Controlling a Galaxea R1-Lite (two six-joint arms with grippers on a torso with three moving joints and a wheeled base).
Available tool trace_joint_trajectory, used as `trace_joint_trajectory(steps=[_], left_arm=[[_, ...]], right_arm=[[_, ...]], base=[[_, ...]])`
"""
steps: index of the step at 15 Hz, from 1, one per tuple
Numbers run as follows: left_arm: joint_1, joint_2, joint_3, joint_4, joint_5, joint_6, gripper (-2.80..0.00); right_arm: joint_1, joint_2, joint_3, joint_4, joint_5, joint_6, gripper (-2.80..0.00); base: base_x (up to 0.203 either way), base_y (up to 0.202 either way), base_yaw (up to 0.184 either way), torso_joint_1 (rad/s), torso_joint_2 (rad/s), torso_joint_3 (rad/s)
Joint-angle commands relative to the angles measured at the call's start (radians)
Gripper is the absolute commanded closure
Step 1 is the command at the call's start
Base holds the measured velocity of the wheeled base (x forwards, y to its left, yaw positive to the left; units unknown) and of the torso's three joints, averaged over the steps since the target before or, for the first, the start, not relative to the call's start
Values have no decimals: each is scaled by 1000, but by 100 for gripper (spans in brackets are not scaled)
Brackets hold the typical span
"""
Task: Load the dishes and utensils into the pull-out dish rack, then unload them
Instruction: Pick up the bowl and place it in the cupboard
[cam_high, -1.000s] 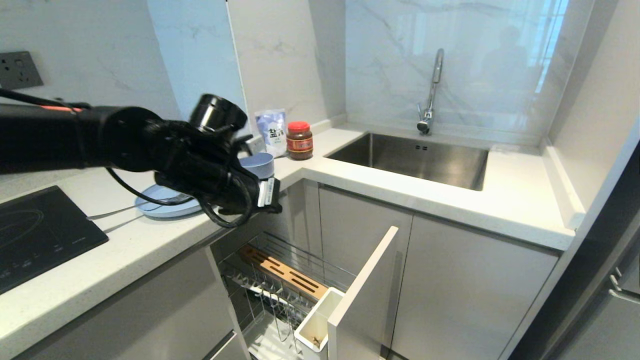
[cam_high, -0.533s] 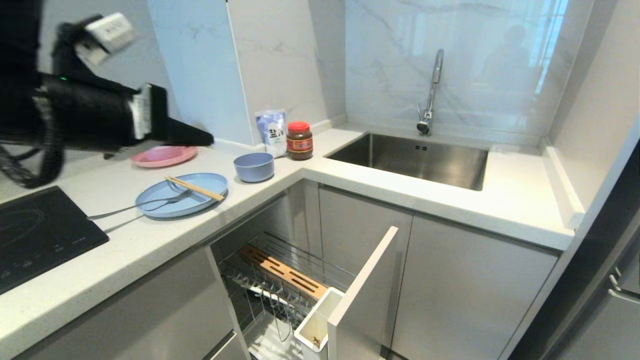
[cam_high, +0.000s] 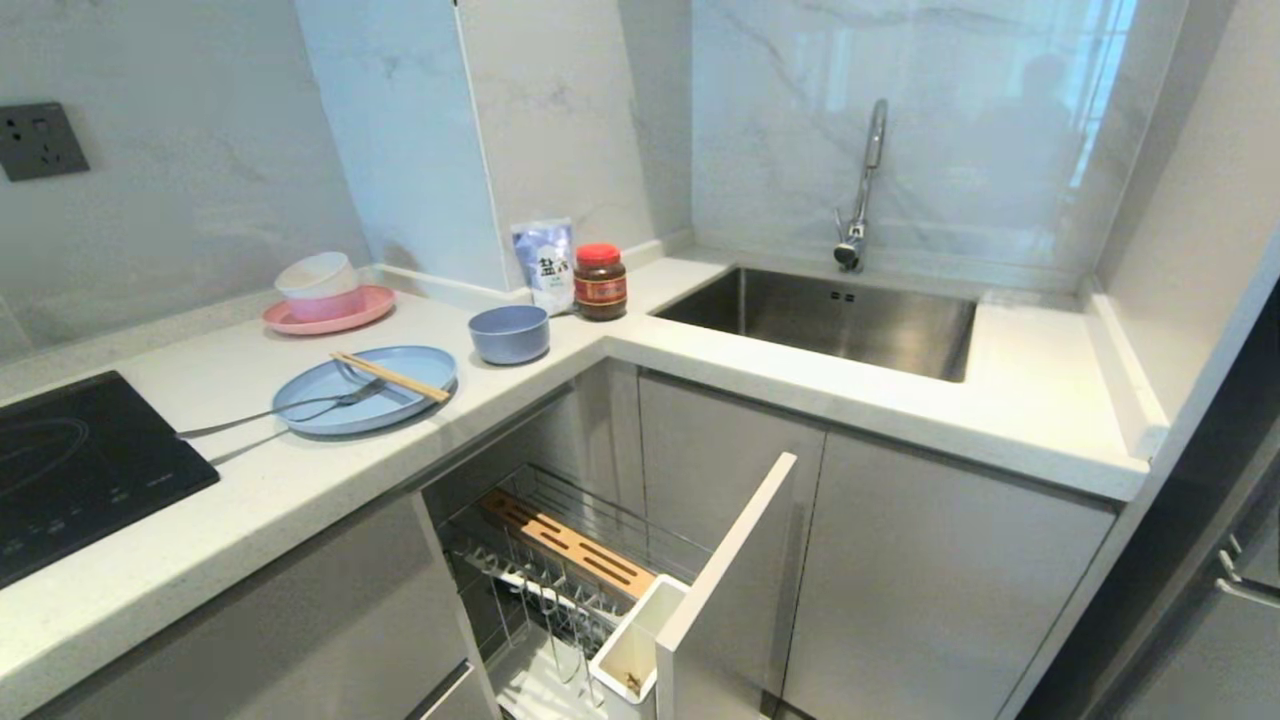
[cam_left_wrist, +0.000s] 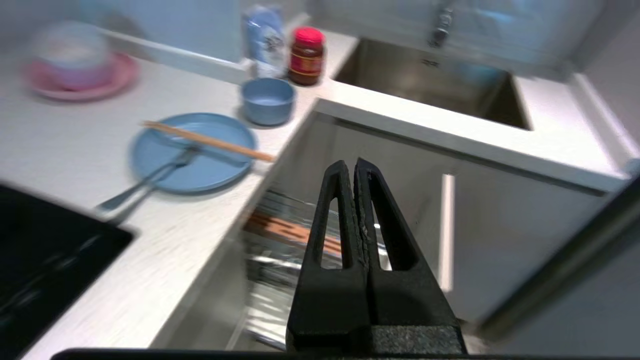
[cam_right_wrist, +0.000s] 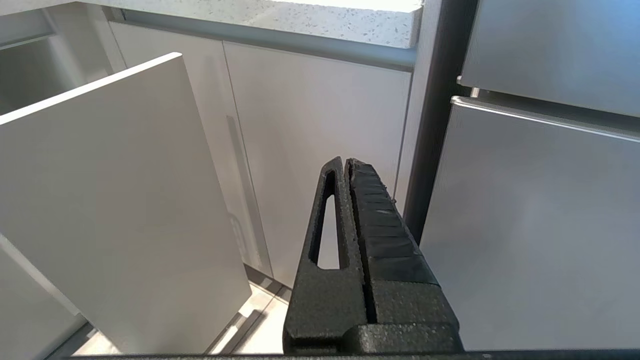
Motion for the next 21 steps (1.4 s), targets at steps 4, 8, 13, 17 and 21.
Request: trace_joint_trajectory(steps=[4, 8, 13, 17, 21], left_arm=[[48, -541, 459, -108, 92, 67, 0], [-5, -781, 784, -315, 199, 131, 0], [-16, -902, 1196, -620, 278, 153, 0], [-17, -909, 1372, -694, 295, 153, 0], [-18, -909, 1413, -659, 244, 136, 0]], right_arm=[[0, -4, 2, 0, 0, 0, 0], [1, -4, 2, 0, 0, 0, 0], [1, -4, 2, 0, 0, 0, 0], [1, -4, 2, 0, 0, 0, 0], [0, -4, 2, 0, 0, 0, 0]], base=[[0, 0, 0, 0, 0, 0], [0, 0, 0, 0, 0, 0], [0, 0, 0, 0, 0, 0], [0, 0, 0, 0, 0, 0], [0, 0, 0, 0, 0, 0]])
